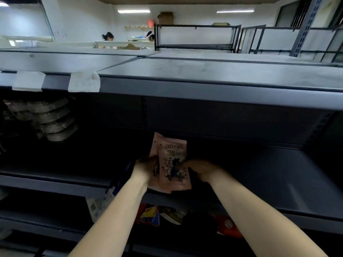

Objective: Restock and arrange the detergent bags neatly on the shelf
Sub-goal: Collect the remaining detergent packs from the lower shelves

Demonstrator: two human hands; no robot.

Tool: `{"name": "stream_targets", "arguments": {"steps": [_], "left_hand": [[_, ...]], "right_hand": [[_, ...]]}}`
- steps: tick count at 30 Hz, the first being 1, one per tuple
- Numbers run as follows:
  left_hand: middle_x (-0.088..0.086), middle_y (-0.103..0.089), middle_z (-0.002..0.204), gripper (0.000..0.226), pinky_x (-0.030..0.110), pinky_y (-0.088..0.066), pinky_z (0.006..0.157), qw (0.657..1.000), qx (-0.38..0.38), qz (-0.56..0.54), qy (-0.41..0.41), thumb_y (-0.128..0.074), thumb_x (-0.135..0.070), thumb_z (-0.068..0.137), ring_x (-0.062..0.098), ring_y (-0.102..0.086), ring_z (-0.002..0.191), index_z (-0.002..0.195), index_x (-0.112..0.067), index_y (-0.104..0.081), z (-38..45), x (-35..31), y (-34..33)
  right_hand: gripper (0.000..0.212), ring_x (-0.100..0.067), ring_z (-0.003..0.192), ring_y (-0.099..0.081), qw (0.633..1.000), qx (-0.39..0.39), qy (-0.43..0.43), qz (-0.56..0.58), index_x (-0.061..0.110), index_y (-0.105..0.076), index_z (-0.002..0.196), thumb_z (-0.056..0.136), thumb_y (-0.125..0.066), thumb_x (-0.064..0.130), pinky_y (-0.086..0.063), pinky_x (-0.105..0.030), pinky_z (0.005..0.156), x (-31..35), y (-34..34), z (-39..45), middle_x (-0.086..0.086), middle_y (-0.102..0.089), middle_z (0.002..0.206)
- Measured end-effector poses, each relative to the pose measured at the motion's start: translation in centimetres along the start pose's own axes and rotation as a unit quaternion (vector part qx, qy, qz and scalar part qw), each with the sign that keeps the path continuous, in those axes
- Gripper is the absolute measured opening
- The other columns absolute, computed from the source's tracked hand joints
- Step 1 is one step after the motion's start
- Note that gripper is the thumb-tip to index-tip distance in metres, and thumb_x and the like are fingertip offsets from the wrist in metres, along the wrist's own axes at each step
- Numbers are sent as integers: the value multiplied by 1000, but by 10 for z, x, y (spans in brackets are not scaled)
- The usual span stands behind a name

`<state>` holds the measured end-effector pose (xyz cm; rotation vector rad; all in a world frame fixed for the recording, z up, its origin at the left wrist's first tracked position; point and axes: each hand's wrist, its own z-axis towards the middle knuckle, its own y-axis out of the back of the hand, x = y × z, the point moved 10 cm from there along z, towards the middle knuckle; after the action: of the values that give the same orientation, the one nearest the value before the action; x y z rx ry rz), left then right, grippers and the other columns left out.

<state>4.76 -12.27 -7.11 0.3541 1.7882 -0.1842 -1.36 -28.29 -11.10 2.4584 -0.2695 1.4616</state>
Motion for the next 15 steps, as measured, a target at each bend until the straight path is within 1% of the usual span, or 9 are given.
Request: {"name": "stream_targets", "arguments": {"steps": [2,4,6,8,9,10,11,13,15], "left_hand": [[-1,-56,76,14,27,-41,63,999,-9,-2,-41,-56,-18,94,14,-53,72,80,-20,-58,-8,-5,-5],[1,-59,79,13,32,-43,71,998,-20,-3,-63,-53,-18,96,20,-55,79,85,-19,-60,-17,-8,-13],[-1,-61,83,15,36,-46,82,995,-37,-13,-89,-52,-21,96,22,-57,86,87,-24,-62,-23,-12,-19],[2,-66,98,17,41,-49,91,992,-51,14,-111,-52,-29,96,23,-60,96,104,-23,-66,-32,-15,-26],[2,-67,102,23,41,-50,90,990,-53,28,-131,-52,-32,95,23,-61,98,110,-20,-66,-38,-19,-30],[0,-67,98,23,36,-52,86,986,-54,39,-155,-52,-32,96,21,-61,95,107,-18,-65,-46,-25,-35],[-5,-66,90,19,29,-53,77,982,-53,50,-177,-51,-31,96,16,-61,87,99,-19,-64,-54,-30,-39],[-13,-61,79,14,12,-44,59,972,-53,76,-217,-50,-29,97,4,-57,74,91,-23,-61,-72,-41,-49],[-19,-60,79,13,11,-41,58,967,-37,83,-239,-50,-29,97,-6,-55,73,90,-27,-61,-87,-46,-60]], "right_hand": [[35,-21,98,-63,998,0,9,68,6,-61,117,83,-69,5,-53,-33,84,-7,9,-9,-11,-66,114],[41,-24,107,-62,996,-26,21,80,9,-58,123,85,-70,12,-50,-41,96,-12,25,-23,-13,-64,121],[46,-23,109,-62,993,-81,49,68,17,-56,126,83,-72,22,-49,-43,98,-15,51,-39,-7,-64,122],[41,-19,107,-61,985,-126,82,80,23,-57,123,85,-70,24,-49,-40,97,-16,73,-57,-1,-64,118],[36,-17,106,-61,981,-142,96,89,24,-58,121,87,-68,23,-50,-37,96,-16,82,-68,1,-65,116],[31,-16,105,-61,977,-162,107,93,25,-58,118,88,-66,21,-49,-36,94,-18,91,-78,3,-65,114],[28,-16,103,-60,971,-183,117,97,25,-58,115,89,-65,20,-49,-33,91,-19,99,-89,4,-64,110],[21,-13,94,-58,959,-224,131,117,24,-57,107,89,-65,18,-46,-28,82,-23,116,-112,7,-62,100],[8,-9,84,-58,946,-254,136,145,21,-60,93,89,-65,15,-45,-25,73,-32,131,-136,9,-63,90]]}}
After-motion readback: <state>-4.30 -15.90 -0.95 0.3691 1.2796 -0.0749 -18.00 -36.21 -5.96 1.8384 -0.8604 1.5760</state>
